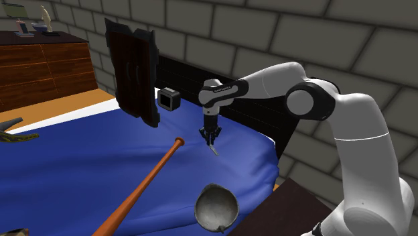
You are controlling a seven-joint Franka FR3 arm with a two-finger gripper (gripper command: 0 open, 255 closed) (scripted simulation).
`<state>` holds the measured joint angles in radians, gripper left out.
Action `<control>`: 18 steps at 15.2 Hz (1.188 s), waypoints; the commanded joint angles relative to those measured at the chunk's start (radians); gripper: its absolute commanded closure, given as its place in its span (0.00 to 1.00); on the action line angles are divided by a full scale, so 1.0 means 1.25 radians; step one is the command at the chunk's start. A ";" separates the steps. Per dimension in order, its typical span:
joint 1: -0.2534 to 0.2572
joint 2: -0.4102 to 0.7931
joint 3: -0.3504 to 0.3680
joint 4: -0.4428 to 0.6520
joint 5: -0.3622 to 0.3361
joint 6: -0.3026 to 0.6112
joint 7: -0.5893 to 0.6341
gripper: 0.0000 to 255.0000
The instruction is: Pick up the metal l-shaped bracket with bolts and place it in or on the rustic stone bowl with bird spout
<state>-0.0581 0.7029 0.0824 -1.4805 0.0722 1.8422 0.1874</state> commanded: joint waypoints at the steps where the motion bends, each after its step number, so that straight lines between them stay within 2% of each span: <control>1: -0.001 -0.012 0.000 0.006 0.000 -0.018 0.000 1.00; 15: -0.004 -0.076 0.003 0.049 0.002 -0.125 0.010 1.00; 18: 0.011 -0.162 0.014 -0.094 0.013 -0.065 0.029 1.00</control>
<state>-0.0513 0.5298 0.0945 -1.5486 0.0846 1.7399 0.2147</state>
